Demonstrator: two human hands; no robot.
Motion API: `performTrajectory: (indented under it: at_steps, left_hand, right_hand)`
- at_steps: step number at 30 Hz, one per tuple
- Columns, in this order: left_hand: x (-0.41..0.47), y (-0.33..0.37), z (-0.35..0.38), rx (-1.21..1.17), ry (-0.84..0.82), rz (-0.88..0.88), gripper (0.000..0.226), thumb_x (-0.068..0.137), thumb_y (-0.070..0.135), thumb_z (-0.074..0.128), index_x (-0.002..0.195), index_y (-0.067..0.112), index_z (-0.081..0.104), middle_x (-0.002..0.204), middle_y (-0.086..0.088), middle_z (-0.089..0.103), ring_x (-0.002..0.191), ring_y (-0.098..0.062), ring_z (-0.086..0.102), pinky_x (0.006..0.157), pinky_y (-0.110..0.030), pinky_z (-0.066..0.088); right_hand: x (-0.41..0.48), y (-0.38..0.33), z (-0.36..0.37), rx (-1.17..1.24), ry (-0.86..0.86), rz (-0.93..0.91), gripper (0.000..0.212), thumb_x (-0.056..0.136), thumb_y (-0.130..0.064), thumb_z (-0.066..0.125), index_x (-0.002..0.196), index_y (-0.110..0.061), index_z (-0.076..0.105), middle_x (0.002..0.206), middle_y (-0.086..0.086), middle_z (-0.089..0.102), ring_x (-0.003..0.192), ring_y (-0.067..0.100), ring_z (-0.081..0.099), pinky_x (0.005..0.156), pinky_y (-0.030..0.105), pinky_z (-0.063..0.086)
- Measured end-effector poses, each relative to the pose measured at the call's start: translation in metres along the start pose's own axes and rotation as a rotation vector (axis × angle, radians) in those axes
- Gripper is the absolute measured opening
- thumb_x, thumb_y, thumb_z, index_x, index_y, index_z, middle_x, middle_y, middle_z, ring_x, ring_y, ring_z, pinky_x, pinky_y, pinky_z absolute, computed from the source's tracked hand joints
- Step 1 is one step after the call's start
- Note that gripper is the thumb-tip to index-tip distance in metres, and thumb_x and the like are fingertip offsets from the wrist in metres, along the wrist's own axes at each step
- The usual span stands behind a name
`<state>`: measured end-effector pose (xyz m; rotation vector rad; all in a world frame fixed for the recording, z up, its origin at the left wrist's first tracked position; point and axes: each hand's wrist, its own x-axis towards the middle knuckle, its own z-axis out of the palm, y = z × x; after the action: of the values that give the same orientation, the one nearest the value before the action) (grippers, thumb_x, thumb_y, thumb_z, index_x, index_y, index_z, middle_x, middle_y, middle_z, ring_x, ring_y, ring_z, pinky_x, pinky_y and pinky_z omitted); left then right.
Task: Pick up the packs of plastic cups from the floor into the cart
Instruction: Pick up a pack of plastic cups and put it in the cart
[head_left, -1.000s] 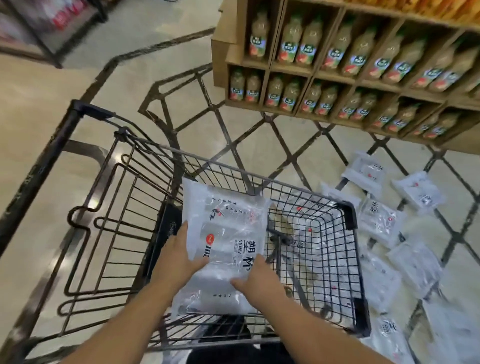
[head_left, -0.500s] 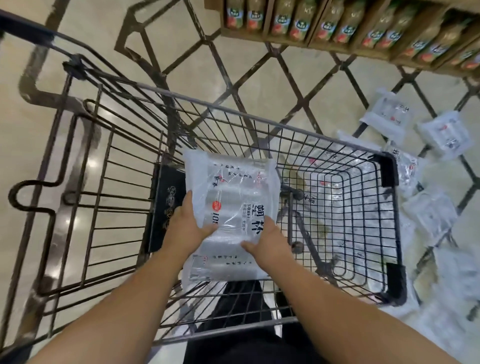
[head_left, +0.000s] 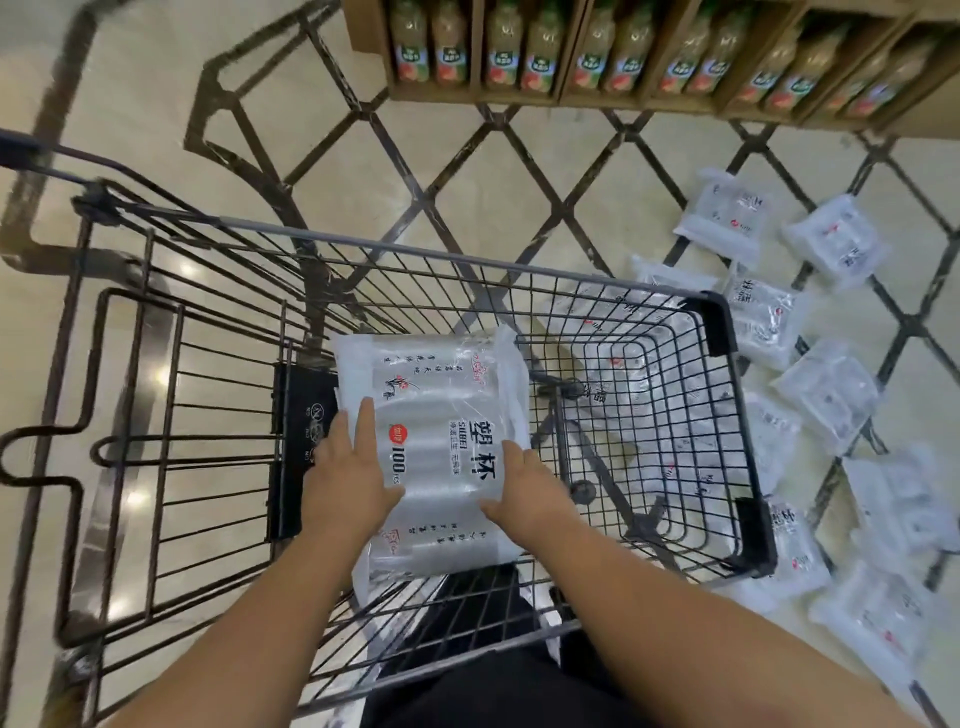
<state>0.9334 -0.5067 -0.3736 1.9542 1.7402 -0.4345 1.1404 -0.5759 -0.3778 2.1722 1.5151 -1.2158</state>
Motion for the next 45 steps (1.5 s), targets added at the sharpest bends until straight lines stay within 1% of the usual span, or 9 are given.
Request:
performTrajectory:
  at_steps: [6,12,17,21,25,30,34,39,45]
  left_hand:
    - [-0.027,0.029,-0.022,0.121,0.099,0.171,0.123,0.079,0.055,0.072,0.152,0.028,-0.023,0.164,-0.014,-0.003,0.147,-0.036,0.014,0.112,-0.046,0.035]
    - [-0.062,0.085,-0.042,0.196,0.073,0.348,0.117,0.084,0.057,0.064,0.148,0.032,-0.03,0.163,-0.013,-0.016,0.15,-0.037,0.005,0.118,-0.045,0.025]
    - [-0.08,0.118,-0.045,0.227,0.135,0.527,0.13,0.057,0.054,0.086,0.158,0.03,0.007,0.162,-0.018,0.018,0.14,-0.044,0.035,0.102,-0.052,0.044]
    - [-0.085,0.149,-0.049,0.259,0.121,0.674,0.118,0.075,0.057,0.075,0.156,0.032,-0.006,0.165,-0.013,-0.004,0.149,-0.04,0.016,0.111,-0.05,0.034]
    - [-0.092,0.185,-0.057,0.27,0.072,0.756,0.11,0.088,0.056,0.06,0.15,0.032,-0.027,0.163,-0.011,-0.019,0.151,-0.036,-0.002,0.12,-0.048,0.02]
    - [-0.103,0.233,-0.049,0.275,0.072,0.885,0.107,0.083,0.06,0.062,0.155,0.032,-0.013,0.164,-0.014,0.0,0.149,-0.036,0.009,0.118,-0.046,0.028]
    - [-0.119,0.267,-0.029,0.294,0.076,1.0,0.102,0.075,0.052,0.074,0.157,0.023,0.02,0.155,-0.02,0.031,0.139,-0.042,0.033,0.11,-0.051,0.039]
    - [-0.155,0.322,-0.004,0.328,-0.003,1.053,0.091,0.091,0.059,0.051,0.158,0.03,-0.003,0.165,-0.013,0.004,0.15,-0.035,0.007,0.121,-0.042,0.012]
    - [-0.199,0.405,0.041,0.362,0.018,1.042,0.086,0.093,0.059,0.046,0.157,0.032,-0.003,0.165,-0.01,0.006,0.15,-0.034,0.012,0.119,-0.045,0.018]
  right_hand:
    - [-0.045,0.047,-0.039,-0.434,0.139,-0.033,0.094,0.089,-0.045,0.063,0.156,-0.02,0.001,0.164,0.017,0.003,0.15,0.038,0.006,0.115,0.065,0.012]
    - [-0.122,0.105,-0.06,-0.42,0.184,0.086,0.093,0.097,-0.04,0.054,0.156,-0.025,-0.016,0.159,0.016,-0.031,0.147,0.04,-0.024,0.115,0.064,-0.01]
    - [-0.19,0.157,-0.046,-0.329,0.207,0.279,0.102,0.091,-0.046,0.061,0.155,-0.027,-0.015,0.159,0.013,-0.029,0.149,0.038,-0.019,0.117,0.061,-0.006]
    - [-0.237,0.186,-0.026,-0.192,0.232,0.513,0.116,0.044,-0.063,0.087,0.145,-0.02,0.05,0.158,0.019,0.016,0.138,0.047,0.04,0.099,0.068,0.04]
    - [-0.27,0.209,0.004,-0.083,0.24,0.657,0.097,0.087,-0.06,0.057,0.158,-0.025,0.001,0.164,0.014,-0.019,0.152,0.036,-0.006,0.118,0.057,0.009]
    - [-0.305,0.241,0.022,0.08,0.29,0.813,0.088,0.09,-0.061,0.048,0.157,-0.027,0.003,0.165,0.011,-0.013,0.152,0.033,-0.005,0.117,0.054,0.013]
    - [-0.326,0.275,0.037,0.201,0.344,0.918,0.087,0.088,-0.064,0.049,0.156,-0.03,0.007,0.165,0.01,-0.007,0.151,0.032,-0.001,0.117,0.054,0.016]
    - [-0.354,0.322,0.056,0.409,0.413,1.031,0.086,0.089,-0.066,0.048,0.156,-0.031,0.008,0.165,0.009,-0.006,0.151,0.032,0.002,0.119,0.051,0.017]
    - [-0.361,0.409,0.065,0.659,0.452,1.0,0.086,0.087,-0.069,0.048,0.156,-0.031,0.013,0.166,0.008,-0.004,0.15,0.031,0.009,0.117,0.047,0.026]
